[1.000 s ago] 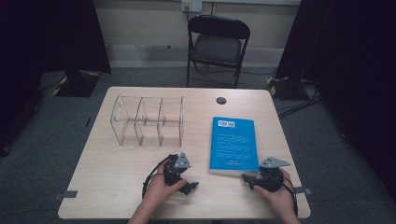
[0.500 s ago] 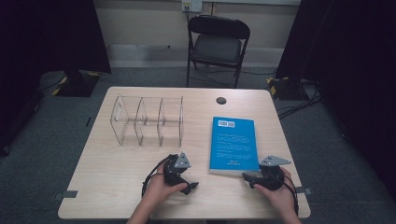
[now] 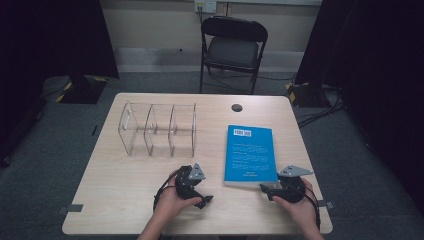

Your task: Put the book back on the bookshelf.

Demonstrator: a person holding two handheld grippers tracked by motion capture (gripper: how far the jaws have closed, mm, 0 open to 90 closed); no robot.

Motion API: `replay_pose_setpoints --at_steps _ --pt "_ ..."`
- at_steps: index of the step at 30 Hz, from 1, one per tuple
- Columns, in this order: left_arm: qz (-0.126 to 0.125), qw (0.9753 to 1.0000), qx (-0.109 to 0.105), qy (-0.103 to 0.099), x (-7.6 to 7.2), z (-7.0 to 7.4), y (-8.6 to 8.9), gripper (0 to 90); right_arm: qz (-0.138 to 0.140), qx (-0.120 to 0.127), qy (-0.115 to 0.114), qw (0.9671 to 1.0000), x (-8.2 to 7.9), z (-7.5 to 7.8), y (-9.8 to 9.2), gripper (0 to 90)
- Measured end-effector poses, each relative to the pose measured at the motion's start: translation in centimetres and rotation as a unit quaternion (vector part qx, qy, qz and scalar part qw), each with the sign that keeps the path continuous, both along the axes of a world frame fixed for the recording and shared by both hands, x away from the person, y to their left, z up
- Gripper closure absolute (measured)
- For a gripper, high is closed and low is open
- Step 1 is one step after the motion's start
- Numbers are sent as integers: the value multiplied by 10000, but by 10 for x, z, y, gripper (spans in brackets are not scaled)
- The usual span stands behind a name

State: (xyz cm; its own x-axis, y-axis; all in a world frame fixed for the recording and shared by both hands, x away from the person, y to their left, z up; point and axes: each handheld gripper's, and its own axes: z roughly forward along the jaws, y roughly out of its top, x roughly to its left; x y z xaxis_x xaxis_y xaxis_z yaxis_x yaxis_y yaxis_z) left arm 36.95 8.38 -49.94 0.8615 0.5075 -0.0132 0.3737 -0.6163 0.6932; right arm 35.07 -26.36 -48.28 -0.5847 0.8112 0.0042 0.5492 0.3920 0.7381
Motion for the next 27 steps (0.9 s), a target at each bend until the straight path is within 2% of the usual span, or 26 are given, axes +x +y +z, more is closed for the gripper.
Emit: replay_pose_setpoints --at_steps 1,2,5,6,7,8,10,12,13,15,18,22,24,25,27 --pt "0 10000 0 0 0 0 0 3 0 0 0 10000 0 0 0 224" --pt "3 9999 97 33 0 2 0 8 -15 0 -1 10000 0 1 0 224" --pt "48 10000 59 41 0 3 0 20 -14 9 -20 10000 0 1 0 225" --pt "76 10000 -9 49 -1 3 -1 79 -24 -11 -7 10000 0 1 0 224" --pt "59 10000 41 13 0 4 0 79 -24 -11 -7 10000 0 1 0 224" --pt "108 9999 35 48 0 7 0 168 -16 -7 -3 10000 0 2 0 225" --pt "156 9997 -24 203 1 8 -1 158 -14 -1 13 10000 0 3 1 225" --pt "144 9997 -11 220 1 9 -1 164 -5 5 -21 10000 0 3 1 226" --pt "105 9997 102 210 0 11 -2 164 -7 1 -42 10000 0 4 0 226" --pt "-9 9999 34 133 -4 15 -7 163 -5 24 -66 10000 0 6 1 233" --pt "-128 9998 14 121 -6 20 -12 163 40 48 -105 9999 0 8 1 243" --pt "-281 9994 175 94 -10 28 -29 165 58 41 -71 9999 1 8 0 245" --pt "-343 9992 169 84 -10 29 -33 166 53 33 -64 10000 1 8 1 245" --pt "-443 9987 234 56 -10 33 -38 167 48 40 -60 10000 1 9 1 245" --pt "-519 9984 198 60 -8 36 -45 161 47 38 -63 10000 1 9 1 245"
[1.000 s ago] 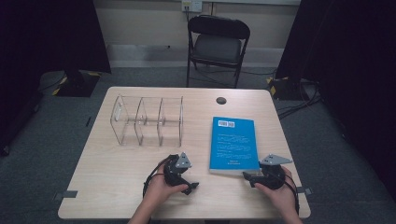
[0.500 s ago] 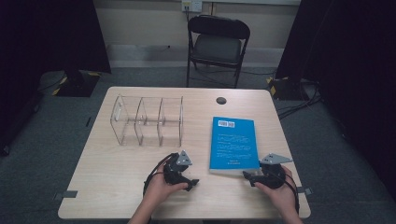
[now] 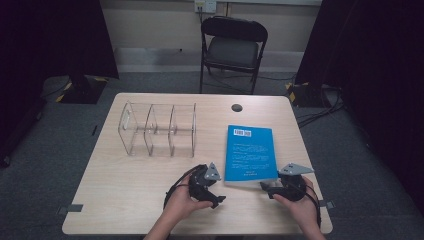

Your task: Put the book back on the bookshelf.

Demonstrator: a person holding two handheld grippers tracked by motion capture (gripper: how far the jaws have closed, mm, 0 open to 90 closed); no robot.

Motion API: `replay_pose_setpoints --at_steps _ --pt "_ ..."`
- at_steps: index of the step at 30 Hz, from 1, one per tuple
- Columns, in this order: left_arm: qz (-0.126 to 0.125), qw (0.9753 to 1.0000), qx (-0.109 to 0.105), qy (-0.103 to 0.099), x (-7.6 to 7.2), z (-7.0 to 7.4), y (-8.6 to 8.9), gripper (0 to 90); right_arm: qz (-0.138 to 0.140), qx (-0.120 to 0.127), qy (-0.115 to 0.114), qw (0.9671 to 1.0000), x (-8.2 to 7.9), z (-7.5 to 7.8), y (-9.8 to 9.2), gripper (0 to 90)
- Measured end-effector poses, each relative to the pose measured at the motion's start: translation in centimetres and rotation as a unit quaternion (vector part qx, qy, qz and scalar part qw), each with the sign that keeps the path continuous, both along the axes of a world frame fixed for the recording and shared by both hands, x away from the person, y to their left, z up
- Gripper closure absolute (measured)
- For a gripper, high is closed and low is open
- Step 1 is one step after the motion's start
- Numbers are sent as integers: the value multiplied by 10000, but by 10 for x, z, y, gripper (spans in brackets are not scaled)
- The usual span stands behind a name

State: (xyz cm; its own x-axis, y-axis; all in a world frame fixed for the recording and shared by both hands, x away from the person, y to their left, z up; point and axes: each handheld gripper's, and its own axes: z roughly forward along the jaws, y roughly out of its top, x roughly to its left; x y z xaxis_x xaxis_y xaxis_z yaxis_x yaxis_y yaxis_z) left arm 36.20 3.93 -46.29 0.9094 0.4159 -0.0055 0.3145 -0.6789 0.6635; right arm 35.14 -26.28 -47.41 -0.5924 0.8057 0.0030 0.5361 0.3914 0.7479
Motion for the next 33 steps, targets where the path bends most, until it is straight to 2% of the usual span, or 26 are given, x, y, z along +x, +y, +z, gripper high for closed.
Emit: replay_pose_setpoints --at_steps 1,5,7,8,12,17,23,24,25,27,28,33 --pt "0 10000 0 0 0 0 0 161 -5 10 9 10000 0 0 0 245" --pt "-100 9999 87 0 6 4 -20 163 -5 -2 0 10000 0 0 0 245" --pt "-82 10000 9 24 7 3 -24 165 -8 1 0 10000 0 0 0 245" --pt "-127 9999 103 4 10 5 -31 169 -4 10 -7 10000 0 0 0 245" --pt "-161 9998 63 -44 14 6 -40 171 -12 45 -18 10000 0 1 0 246" --pt "-242 9996 153 -84 20 10 -57 174 -5 45 -50 10000 1 2 0 246" --pt "-284 9995 141 -34 25 8 -66 176 -23 71 -40 10000 1 2 0 246" --pt "-291 9994 186 -73 26 8 -67 183 -21 80 -47 10000 1 2 0 246" --pt "-280 9995 117 -98 27 8 -68 177 -20 84 -48 10000 1 3 0 247" --pt "-287 9995 116 -103 30 8 -69 180 -19 101 -54 9999 1 3 0 247" --pt "-280 9994 188 -90 31 8 -70 179 -19 105 -60 9999 1 3 0 247" --pt "-252 9994 208 -82 35 6 -75 173 -32 115 -72 9999 1 4 0 247"
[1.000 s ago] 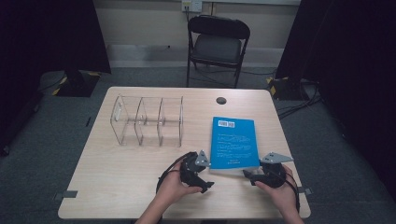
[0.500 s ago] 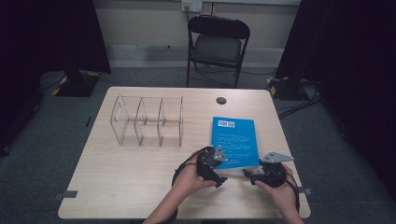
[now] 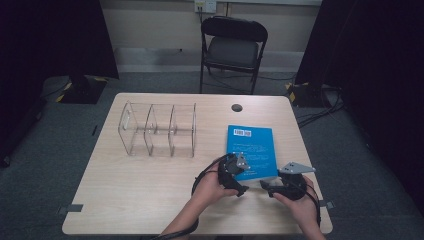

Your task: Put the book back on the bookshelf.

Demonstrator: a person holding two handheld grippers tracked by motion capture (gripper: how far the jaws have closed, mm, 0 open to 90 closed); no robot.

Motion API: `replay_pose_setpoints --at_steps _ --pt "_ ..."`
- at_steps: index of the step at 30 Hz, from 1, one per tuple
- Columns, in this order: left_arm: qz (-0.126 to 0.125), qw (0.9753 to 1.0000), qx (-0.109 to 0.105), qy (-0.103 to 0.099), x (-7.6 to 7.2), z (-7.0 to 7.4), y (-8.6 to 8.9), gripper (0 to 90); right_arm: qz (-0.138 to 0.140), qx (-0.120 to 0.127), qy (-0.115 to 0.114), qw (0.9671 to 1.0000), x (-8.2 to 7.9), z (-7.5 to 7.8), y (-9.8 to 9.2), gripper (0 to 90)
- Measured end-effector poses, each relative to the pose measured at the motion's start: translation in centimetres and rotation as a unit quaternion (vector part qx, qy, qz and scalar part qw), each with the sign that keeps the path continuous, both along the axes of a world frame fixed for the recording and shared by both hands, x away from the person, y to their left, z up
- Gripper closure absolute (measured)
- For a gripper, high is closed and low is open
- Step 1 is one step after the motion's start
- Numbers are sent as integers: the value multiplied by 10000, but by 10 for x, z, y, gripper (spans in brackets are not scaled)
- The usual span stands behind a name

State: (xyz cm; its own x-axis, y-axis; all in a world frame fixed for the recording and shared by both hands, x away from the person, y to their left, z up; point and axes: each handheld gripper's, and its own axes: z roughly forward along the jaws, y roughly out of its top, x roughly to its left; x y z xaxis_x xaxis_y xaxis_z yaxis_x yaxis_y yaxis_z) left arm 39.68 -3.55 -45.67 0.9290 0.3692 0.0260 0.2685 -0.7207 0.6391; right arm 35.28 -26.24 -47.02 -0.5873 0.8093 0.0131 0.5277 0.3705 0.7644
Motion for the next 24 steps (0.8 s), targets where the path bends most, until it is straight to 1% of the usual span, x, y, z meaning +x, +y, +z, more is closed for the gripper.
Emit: replay_pose_setpoints --at_steps 1,5,6,9,11,12,15,16,17,19,24 --pt "-49 10000 3 -35 2 0 -3 171 -5 10 15 10000 0 0 0 247" --pt "-66 10000 -6 -33 5 -2 -7 161 6 28 17 10000 0 0 0 249" --pt "-61 10000 37 -59 6 -2 -9 159 3 33 19 10000 0 0 0 249" --pt "-80 9999 20 -71 7 -2 -11 157 4 33 22 10000 0 0 0 250" --pt "-147 9998 94 -123 8 -2 -14 157 1 46 30 10000 0 0 0 250" --pt "-147 9998 94 -123 8 -2 -14 155 1 46 30 10000 0 0 0 250" --pt "-91 9999 9 -101 9 -3 -16 155 3 50 27 10000 0 1 0 250" --pt "-131 9998 -27 -138 9 -4 -18 154 -1 50 26 10000 0 1 0 250" --pt "-131 9998 -27 -138 9 -4 -18 153 -1 50 26 10000 0 1 0 250" --pt "-176 9996 -9 -199 9 -5 -19 152 -2 54 30 10000 0 1 0 251" --pt "-149 9996 -31 -244 11 -7 -22 143 4 79 14 10000 0 1 0 254"
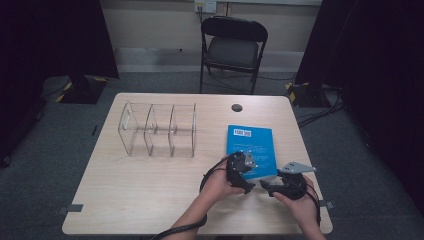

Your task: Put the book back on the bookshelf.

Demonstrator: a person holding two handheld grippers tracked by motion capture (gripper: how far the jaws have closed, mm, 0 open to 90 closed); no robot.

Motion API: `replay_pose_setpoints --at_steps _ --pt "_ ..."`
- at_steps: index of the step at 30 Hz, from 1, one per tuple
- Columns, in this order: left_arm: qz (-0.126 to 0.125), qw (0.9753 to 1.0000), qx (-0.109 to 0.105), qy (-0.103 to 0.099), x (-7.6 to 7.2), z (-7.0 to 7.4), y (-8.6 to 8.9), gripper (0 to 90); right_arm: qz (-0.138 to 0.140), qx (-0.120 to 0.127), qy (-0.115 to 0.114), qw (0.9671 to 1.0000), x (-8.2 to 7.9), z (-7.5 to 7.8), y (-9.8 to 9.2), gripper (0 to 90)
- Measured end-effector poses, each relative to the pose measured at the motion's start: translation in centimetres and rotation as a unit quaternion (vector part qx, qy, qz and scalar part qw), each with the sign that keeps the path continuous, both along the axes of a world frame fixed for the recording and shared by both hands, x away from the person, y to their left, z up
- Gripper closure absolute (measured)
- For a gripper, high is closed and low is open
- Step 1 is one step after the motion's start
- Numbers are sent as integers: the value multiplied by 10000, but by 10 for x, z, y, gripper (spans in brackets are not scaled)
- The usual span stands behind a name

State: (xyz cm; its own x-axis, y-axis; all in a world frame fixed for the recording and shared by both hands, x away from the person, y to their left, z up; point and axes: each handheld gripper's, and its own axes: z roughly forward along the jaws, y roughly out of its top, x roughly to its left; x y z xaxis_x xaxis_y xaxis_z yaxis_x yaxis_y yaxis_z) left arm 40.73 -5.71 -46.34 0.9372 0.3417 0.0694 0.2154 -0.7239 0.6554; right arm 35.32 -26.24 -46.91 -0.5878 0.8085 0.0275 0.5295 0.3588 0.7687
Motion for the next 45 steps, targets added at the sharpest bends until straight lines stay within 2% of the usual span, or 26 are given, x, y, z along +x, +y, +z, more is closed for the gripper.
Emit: replay_pose_setpoints --at_steps 6,9,10,18,24,26,31,34,39,45 --pt "-10 10000 46 -56 2 -2 -3 116 -3 13 12 10000 0 0 0 254" --pt "7 9998 108 -153 1 -4 -8 77 -5 13 9 10000 0 0 0 255" --pt "39 9995 179 -271 0 -5 -11 62 -10 19 2 10000 0 0 0 255" --pt "67 9995 141 -286 2 -5 -12 72 -19 30 -28 10000 0 0 0 257" --pt "73 9991 65 -402 1 -6 -11 108 -20 39 -29 10000 0 0 0 259" --pt "14 9992 108 -395 1 -4 -10 139 -21 41 -21 10000 0 0 0 262" --pt "-49 9997 18 -241 3 0 -7 240 -27 45 -10 10000 0 -1 0 262" --pt "-52 9996 -38 -280 2 -1 -6 255 -27 44 -8 10000 0 0 0 262" --pt "-131 9993 -5 -343 1 0 -7 288 -38 50 3 10000 -1 -1 0 262" --pt "-255 9992 -19 -318 1 1 -5 330 -45 85 22 10000 0 -1 0 262"
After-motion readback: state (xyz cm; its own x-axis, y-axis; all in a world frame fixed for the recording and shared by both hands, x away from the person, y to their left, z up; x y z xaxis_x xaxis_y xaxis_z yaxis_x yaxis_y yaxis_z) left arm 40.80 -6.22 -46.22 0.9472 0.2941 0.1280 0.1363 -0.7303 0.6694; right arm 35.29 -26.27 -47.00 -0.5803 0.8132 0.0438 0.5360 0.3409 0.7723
